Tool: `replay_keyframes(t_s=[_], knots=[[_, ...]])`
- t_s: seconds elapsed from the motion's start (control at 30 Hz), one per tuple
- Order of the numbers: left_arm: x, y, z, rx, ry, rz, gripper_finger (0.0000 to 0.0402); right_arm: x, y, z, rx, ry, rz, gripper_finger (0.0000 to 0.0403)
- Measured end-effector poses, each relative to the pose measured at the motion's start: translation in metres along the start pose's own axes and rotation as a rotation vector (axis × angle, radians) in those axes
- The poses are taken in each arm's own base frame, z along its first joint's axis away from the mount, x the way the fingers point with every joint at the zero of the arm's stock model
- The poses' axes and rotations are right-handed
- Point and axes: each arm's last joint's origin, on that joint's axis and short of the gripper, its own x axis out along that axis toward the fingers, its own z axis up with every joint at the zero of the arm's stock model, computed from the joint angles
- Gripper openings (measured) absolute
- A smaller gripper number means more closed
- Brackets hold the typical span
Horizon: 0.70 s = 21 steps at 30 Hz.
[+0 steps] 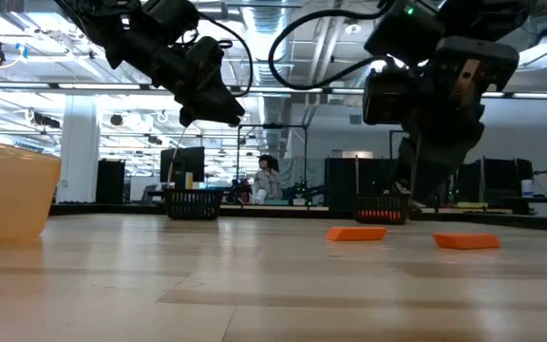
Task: Pick & Place School Supplies
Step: Put the orange eraser into the right black bin
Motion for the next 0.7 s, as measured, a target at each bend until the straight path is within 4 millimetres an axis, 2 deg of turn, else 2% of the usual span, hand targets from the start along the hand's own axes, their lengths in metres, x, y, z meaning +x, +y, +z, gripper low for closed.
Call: replay_keyframes(t_s=[0.2, 0.47, 0.7], knots=[[0.0, 0.0, 0.002, 0.003, -0.023, -0.005, 0.0126, 0.006, 0.005, -0.005, -0.005, 0.044, 0.016, 0.0], [0.0, 0.0, 0.002, 0.006, -0.023, -0.005, 0.0126, 0.02, -0.002, -0.031, 0.04, 0.141, 0.019, 0.0], [0.0, 0.0, 0.002, 0.021, -0.024, -0.005, 0.0126, 0.019, -0.007, -0.027, 0.055, 0.118, 0.019, 0.0]])
